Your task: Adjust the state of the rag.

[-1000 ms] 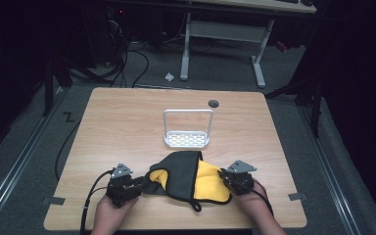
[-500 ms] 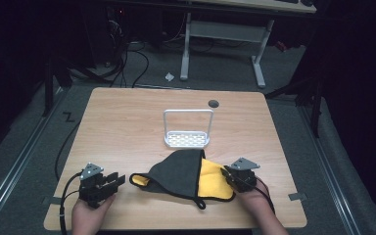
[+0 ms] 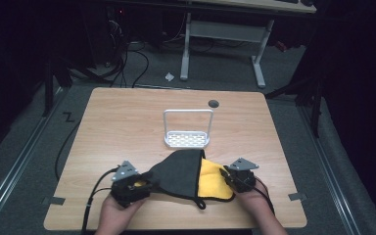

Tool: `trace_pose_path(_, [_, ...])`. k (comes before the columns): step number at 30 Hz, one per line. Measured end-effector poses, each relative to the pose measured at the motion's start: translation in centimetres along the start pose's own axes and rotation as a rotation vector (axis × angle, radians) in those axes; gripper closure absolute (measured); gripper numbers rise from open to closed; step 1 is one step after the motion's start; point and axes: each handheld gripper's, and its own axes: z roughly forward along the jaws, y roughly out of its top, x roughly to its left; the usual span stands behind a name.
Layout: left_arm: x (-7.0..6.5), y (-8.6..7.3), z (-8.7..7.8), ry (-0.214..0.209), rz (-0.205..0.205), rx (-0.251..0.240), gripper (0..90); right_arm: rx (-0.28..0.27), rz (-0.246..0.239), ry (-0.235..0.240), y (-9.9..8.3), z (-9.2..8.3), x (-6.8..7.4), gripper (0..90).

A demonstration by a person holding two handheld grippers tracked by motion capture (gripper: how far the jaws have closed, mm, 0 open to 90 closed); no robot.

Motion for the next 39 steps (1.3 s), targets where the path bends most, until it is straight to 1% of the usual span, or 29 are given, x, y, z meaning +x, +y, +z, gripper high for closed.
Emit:
trace_pose_path(1, [-0.5, -0.2, 0.9, -0.012, 0.021, 0.026, 54.1, 0.000, 0.002, 0.000, 0.0, 0.0, 0.0, 76.6])
trace_pose_path(4, [-1.5, -0.6, 3.3, -0.021, 0.074, 0.099, 51.1, 0.000, -0.003, -0.001, 0.0, 0.0, 0.1, 76.3])
trace_pose_path(6, [-2.0, -0.9, 4.3, -0.028, 0.096, 0.130, 48.8, 0.000, -0.003, 0.000, 0.0, 0.0, 0.1, 76.2])
trace_pose_path(7, [-2.3, -1.1, 5.0, -0.023, 0.120, 0.151, 47.5, -0.001, -0.003, 0.000, 0.0, 0.0, 0.1, 76.1])
trace_pose_path(8, [-2.6, -1.3, 5.4, -0.009, 0.145, 0.168, 45.9, -0.001, -0.002, 0.002, 0.0, 0.0, 0.1, 76.0])
trace_pose_path(9, [-2.9, -1.5, 5.7, 0.011, 0.175, 0.174, 45.0, -0.001, -0.003, 0.002, -0.1, 0.0, 0.1, 76.0])
trace_pose_path(10, [-3.2, -1.7, 5.9, 0.033, 0.201, 0.164, 45.5, -0.001, -0.003, 0.003, -0.1, 0.0, 0.1, 76.0])
trace_pose_path(11, [-3.3, -1.8, 5.9, 0.058, 0.221, 0.163, 49.1, -0.001, -0.003, 0.003, -0.1, 0.0, 0.1, 75.9])
trace_pose_path(12, [-3.3, -1.8, 5.8, 0.074, 0.225, 0.162, 54.4, -0.001, -0.004, 0.002, -0.1, 0.0, 0.2, 76.0])
trace_pose_path(13, [-3.3, -1.8, 5.8, 0.083, 0.226, 0.159, 60.9, -0.001, -0.005, 0.001, -0.1, 0.0, 0.2, 76.0])
trace_pose_path(15, [-3.1, -1.8, 5.6, 0.084, 0.219, 0.156, 70.5, -0.001, -0.006, 0.002, -0.1, 0.0, 0.2, 76.0])
trace_pose_path(16, [-2.9, -1.8, 5.5, 0.078, 0.207, 0.153, 76.2, -0.001, -0.005, 0.002, -0.1, 0.0, 0.2, 76.0])
trace_pose_path(17, [-2.7, -1.7, 5.4, 0.069, 0.195, 0.150, 79.8, -0.001, -0.004, 0.003, -0.1, 0.0, 0.2, 76.0])
trace_pose_path(19, [-2.7, -1.5, 5.1, 0.066, 0.191, 0.147, 84.4, -0.001, -0.004, 0.002, -0.1, 0.0, 0.2, 76.0])
trace_pose_path(20, [-2.7, -1.4, 4.8, 0.061, 0.180, 0.134, 85.9, -0.002, -0.005, 0.003, -0.1, 0.0, 0.2, 76.0])
trace_pose_path(22, [-2.6, -0.9, 3.9, 0.041, 0.156, 0.108, 86.4, -0.001, -0.006, 0.002, -0.1, 0.0, 0.2, 76.0])
trace_pose_path(25, [-2.1, 0.1, 2.0, 0.015, 0.114, 0.045, 86.4, -0.001, -0.003, 0.004, -0.1, 0.0, 0.1, 76.1])
trace_pose_path(28, [-1.4, 1.0, 0.0, 0.015, 0.077, -0.016, 86.7, -0.001, -0.005, 0.005, 0.0, 0.0, 0.1, 76.2])
trace_pose_path(30, [-0.7, 1.4, -1.1, 0.035, 0.061, -0.050, 86.8, -0.001, -0.005, 0.005, 0.0, 0.0, 0.1, 76.3])
trace_pose_path(33, [1.7, 1.7, -2.8, 0.084, 0.000, -0.098, 86.8, -0.001, -0.007, 0.005, 0.0, -0.1, 0.2, 76.6])
trace_pose_path(35, [3.7, 1.5, -3.6, 0.115, -0.059, -0.122, 86.8, -0.004, -0.008, 0.006, 0.0, -0.1, 0.2, 76.8])
trace_pose_path(37, [5.9, 1.0, -4.0, 0.148, -0.112, -0.122, 86.7, -0.005, -0.011, 0.009, 0.0, -0.1, 0.3, 76.8])
trace_pose_path(39, [7.9, 0.3, -3.9, 0.181, -0.162, -0.111, 86.7, -0.008, -0.014, 0.016, 0.1, -0.1, 0.4, 76.9])
